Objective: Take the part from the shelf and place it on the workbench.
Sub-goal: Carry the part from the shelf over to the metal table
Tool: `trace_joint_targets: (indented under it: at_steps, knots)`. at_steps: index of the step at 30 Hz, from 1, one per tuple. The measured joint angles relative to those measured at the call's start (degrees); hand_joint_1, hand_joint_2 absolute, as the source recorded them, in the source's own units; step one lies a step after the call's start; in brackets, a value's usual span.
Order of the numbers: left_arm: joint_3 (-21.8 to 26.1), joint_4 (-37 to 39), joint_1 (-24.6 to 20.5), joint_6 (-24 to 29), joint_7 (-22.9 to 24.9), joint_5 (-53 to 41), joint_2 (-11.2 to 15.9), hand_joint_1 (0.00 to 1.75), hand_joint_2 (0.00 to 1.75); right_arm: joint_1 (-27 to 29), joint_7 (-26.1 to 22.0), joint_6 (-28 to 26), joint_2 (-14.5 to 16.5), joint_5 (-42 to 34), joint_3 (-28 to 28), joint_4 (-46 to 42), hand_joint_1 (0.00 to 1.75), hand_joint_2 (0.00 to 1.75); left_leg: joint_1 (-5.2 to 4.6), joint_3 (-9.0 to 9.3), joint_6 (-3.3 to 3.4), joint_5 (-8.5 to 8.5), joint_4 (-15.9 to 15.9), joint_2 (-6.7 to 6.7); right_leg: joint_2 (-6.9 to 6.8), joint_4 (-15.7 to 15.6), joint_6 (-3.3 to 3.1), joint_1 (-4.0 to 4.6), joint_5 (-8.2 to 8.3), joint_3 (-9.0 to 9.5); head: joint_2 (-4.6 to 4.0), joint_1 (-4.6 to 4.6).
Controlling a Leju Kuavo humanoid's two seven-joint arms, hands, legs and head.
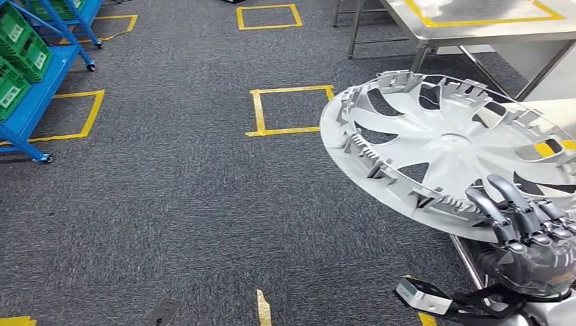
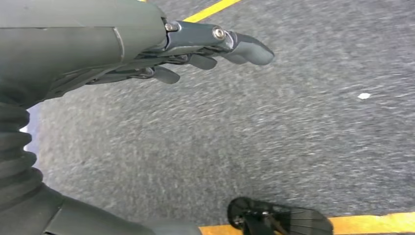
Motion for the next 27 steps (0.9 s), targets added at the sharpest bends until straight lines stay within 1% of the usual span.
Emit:
trace_joint_targets:
  at_steps: [1, 2, 3, 4, 5, 6, 7, 8, 9, 10, 12, 13, 14, 15, 16, 17, 18, 19, 20, 21, 22, 23, 24, 25, 26, 27]
  knots:
    - [0.0, 0.0, 0.0, 0.0, 0.0, 0.0, 0.0, 0.0, 1.75, 0.2, -0.2, 0.0, 0.1, -0.2, -0.3, -0.2, 1.75, 1.75, -0.05, 0.05, 0.11, 0.08, -0.1, 0.84, -1.9, 3.2, 0.18, 0.02, -1.85, -1.51, 0.0, 0.08]
    - [0.0, 0.0, 0.1, 0.0, 0.0, 0.0, 0.0, 0.0, 1.75, 0.4, -0.3, 0.0, 0.2, -0.3, -0.4, -0.3, 1.75, 1.75, -0.09, 0.03, 0.19, 0.08, -0.2, 1.71, -2.97, 7.1, 0.47, -0.06, -3.76, -3.25, 0.0, 0.15]
    - [0.0, 0.0, 0.3, 0.0, 0.0, 0.0, 0.0, 0.0, 1.75, 0.6, -0.4, 0.0, 0.3, -0.4, -0.6, -0.3, 1.75, 1.75, -0.1, 0.02, 0.2, 0.04, -0.1, 2.6, -3.46, 10.4, 0.78, -0.21, -5.03, -4.74, 0.0, 0.15]
    - [0.0, 0.0, 0.3, 0.0, 0.0, 0.0, -0.1, 0.0, 1.75, 0.8, -0.5, 0.0, 0.4, -0.5, -0.8, -0.4, 1.75, 1.75, -0.08, 0.02, 0.16, -0.02, -0.1, 3.44, -3.71, 12.2, 1.07, -0.4, -5.34, -5.48, 0.0, 0.15]
    - [0.0, 0.0, 0.4, 0.0, 0.0, 0.0, -0.1, 0.0, 1.75, 1.0, -0.5, 0.0, 0.5, -0.5, -1.0, -0.4, 1.75, 1.75, -0.02, 0.03, 0.05, -0.1, -0.1, 4.23, -3.96, 11.8, 1.36, -0.63, -4.6, -5.11, 0.0, 0.17]
    - [0.0, 0.0, 0.4, 0.0, 0.0, 0.0, -0.1, 0.0, 1.75, 1.2, -0.7, 0.0, 0.5, -0.5, -1.2, -0.4, 1.75, 1.75, 0.08, 0.08, -0.14, -0.24, 0.0, 4.96, -4.48, 9.1, 1.65, -0.85, -2.99, -3.5, 0.0, 0.17]
    - [0.0, 0.0, 0.3, 0.0, 0.0, 0.0, -0.2, 0.0, 1.75, 1.2, -0.8, 0.0, 0.5, -0.5, -1.3, -0.5, 1.75, 1.75, 0.16, 0.14, -0.44, -0.43, 0.1, 5.63, -5.55, 5.0, 1.97, -1.04, -1.29, -1.17, 0.0, 0.19]
    - [0.0, 0.0, 0.3, 0.0, 0.0, 0.0, -0.1, 0.0, 1.75, 1.3, -0.9, 0.0, 0.6, -0.5, -1.4, -0.5, 1.75, 1.75, 0.11, 0.14, -0.83, -0.7, 0.4, 6.21, -6.67, 1.1, 2.02, -1.03, -0.13, 1.1, 0.0, 0.23]
    - [0.1, 0.0, 0.2, 0.0, -0.1, 0.0, -0.1, 0.0, 1.75, 1.3, -1.0, 0.0, 0.7, -0.5, -1.4, -0.6, 1.75, 1.75, 0.01, 0.16, -1.2, -0.94, 0.7, 6.68, -7.42, -1.6, 1.77, -0.98, 0.5, 2.74, 0.0, 0.21]
    - [0.1, 0.0, 0.2, 0.0, -0.2, 0.1, -0.1, 0.0, 1.75, 1.4, -1.0, 0.0, 0.8, -0.5, -1.5, -0.8, 1.75, 1.75, -0.12, 0.19, -1.51, -1.12, 0.9, 7.1, -7.76, -2.9, 1.36, -0.85, 0.54, 3.51, 0.0, 0.2]
    - [0.1, 0.0, 0.1, -0.1, -0.6, 0.1, -0.1, 0.0, 1.75, 1.8, -1.1, 0.0, 1.1, -0.5, -1.8, -1.0, 1.75, 1.75, -0.17, 0.34, -1.91, -1.32, 1.1, 7.89, -6.73, -2.9, 0.3, -0.65, 0.45, 3.52, 0.0, 0.15]
    - [0.2, 0.0, 0.0, -0.1, -0.7, 0.2, -0.1, 0.0, 1.75, 2.0, -1.2, 0.0, 1.2, -0.5, -1.9, -1.2, 1.75, 1.75, -0.01, 0.37, -2.16, -1.67, 1.3, 7.56, -6.19, -2.9, -0.04, -0.65, 0.5, 3.47, 0.0, 0.13]
    - [0.2, 0.0, 0.0, -0.1, -0.9, 0.2, -0.1, 0.0, 1.75, 2.1, -1.2, 0.0, 1.3, -0.5, -2.0, -1.3, 1.75, 1.75, 0.19, 0.11, -2.4, -2.48, 2.2, 6.66, -5.63, -2.9, -0.38, -0.68, 0.58, 3.47, 0.0, 0.12]
    - [0.3, 0.0, 0.0, -0.1, -0.9, 0.2, -0.1, 0.0, 1.75, 2.2, -1.4, 0.0, 1.4, -0.6, -2.1, -1.5, 1.75, 1.75, 0.37, -0.65, -2.63, -3.89, 4.2, 5.42, -5.06, -3.0, -0.72, -0.74, 0.66, 3.48, 0.0, 0.08]
    - [0.4, 0.0, 0.0, -0.2, -1.0, 0.2, -0.1, 0.0, 1.75, 2.2, -1.7, 0.0, 1.6, -0.6, -2.2, -1.5, 1.75, 1.75, 0.49, -1.96, -2.78, -5.72, 7.4, 3.97, -4.48, -3.0, -0.98, -0.76, 0.71, 3.48, 0.0, 0.04]
    - [0.4, 0.0, 0.1, -0.3, -1.0, 0.2, -0.1, 0.0, 1.75, 2.3, -1.9, 0.0, 1.8, -0.7, -2.2, -1.6, 1.75, 1.75, 0.53, -3.69, -2.79, -7.61, 11.3, 3.14, -3.83, -3.0, -1.16, -0.7, 0.73, 3.48, 0.0, 0.04]
    - [0.5, 0.0, 0.2, -0.4, -1.0, 0.2, -0.1, 0.0, 1.75, 2.3, -2.1, 0.0, 1.9, -0.7, -2.3, -1.6, 1.75, 1.75, 0.52, -5.41, -2.72, -8.98, 15.1, 2.75, -3.1, -3.0, -1.29, -0.61, 0.75, 3.47, 0.0, 0.03]
    - [0.5, 0.0, 0.3, -0.5, -1.0, 0.2, -0.1, 0.0, 1.75, 2.5, -2.3, 0.0, 2.0, -0.8, -2.4, -1.6, 1.75, 1.75, 0.49, -6.58, -2.57, -9.4, 17.4, 2.58, -2.32, -3.0, -1.36, -0.49, 0.77, 3.49, 0.0, 0.03]
    - [0.6, 0.0, 0.4, -0.7, -1.1, 0.2, -0.1, 0.0, 1.75, 2.7, -2.5, 0.0, 2.2, -0.9, -2.5, -1.6, 1.75, 1.75, 0.43, -6.88, -2.3, -8.68, 17.7, 2.43, -1.51, -3.0, -1.4, -0.39, 0.8, 3.51, 0.0, 0.04]
    - [0.6, 0.0, 0.4, -0.8, -1.1, 0.2, -0.1, 0.0, 1.75, 2.9, -2.7, 0.0, 2.3, -1.0, -2.7, -1.7, 1.75, 1.75, 0.34, -6.17, -1.93, -6.94, 15.7, 2.13, -0.71, -3.0, -1.42, -0.32, 0.84, 3.54, 0.0, 0.05]
    - [0.6, 0.0, 0.4, -0.9, -1.2, 0.2, -0.1, 0.0, 1.75, 3.1, -2.9, 0.0, 2.4, -1.1, -2.8, -1.8, 1.75, 1.75, 0.22, -4.7, -1.51, -4.67, 12.1, 1.34, 0.04, -3.0, -1.41, -0.3, 0.88, 3.56, 0.0, 0.05]
    - [0.6, 0.0, 0.4, -0.9, -1.3, 0.2, 0.0, 0.0, 1.75, 3.2, -3.0, 0.0, 2.5, -1.2, -3.0, -1.9, 1.75, 1.75, 0.13, -3.05, -1.05, -2.82, 8.2, -0.32, 0.72, -3.0, -1.33, -0.3, 0.94, 3.52, 0.0, 0.08]
    - [0.6, 0.0, 0.4, -0.9, -1.4, 0.2, 0.1, 0.0, 1.75, 3.3, -3.1, 0.0, 2.6, -1.3, -3.1, -2.0, 1.75, 1.75, 0.1, -1.66, -0.74, -1.6, 4.8, -1.81, 1.39, -2.9, -1.19, -0.35, 1.03, 3.39, 0.0, 0.08]
    - [0.6, 0.0, 0.4, -1.0, -1.4, 0.2, 0.1, 0.0, 1.75, 3.3, -3.1, 0.0, 2.6, -1.3, -3.1, -2.0, 1.75, 1.75, 0.04, -0.81, -0.55, -1.11, 2.8, -2.97, 2.0, -2.9, -0.95, -0.49, 1.16, 3.18, 0.0, 0.07]
    - [0.6, 0.0, 0.4, -1.0, -1.5, 0.2, 0.2, 0.0, 1.75, 3.4, -3.2, 0.0, 2.7, -1.4, -3.2, -2.2, 1.75, 1.75, -0.03, -0.47, -0.46, -1.2, 1.9, -3.49, 2.62, -3.0, -0.63, -0.65, 1.33, 2.96, 0.0, 0.05]
    - [0.6, 0.0, 0.4, -1.1, -1.6, 0.2, 0.2, 0.0, 1.75, 3.5, -3.4, -0.1, 2.8, -1.4, -3.4, -2.3, 1.75, 1.75, -0.08, -0.36, -0.43, -1.15, 1.5, -2.98, 3.23, -3.1, -0.25, -0.8, 1.55, 2.77, 0.0, -0.01]
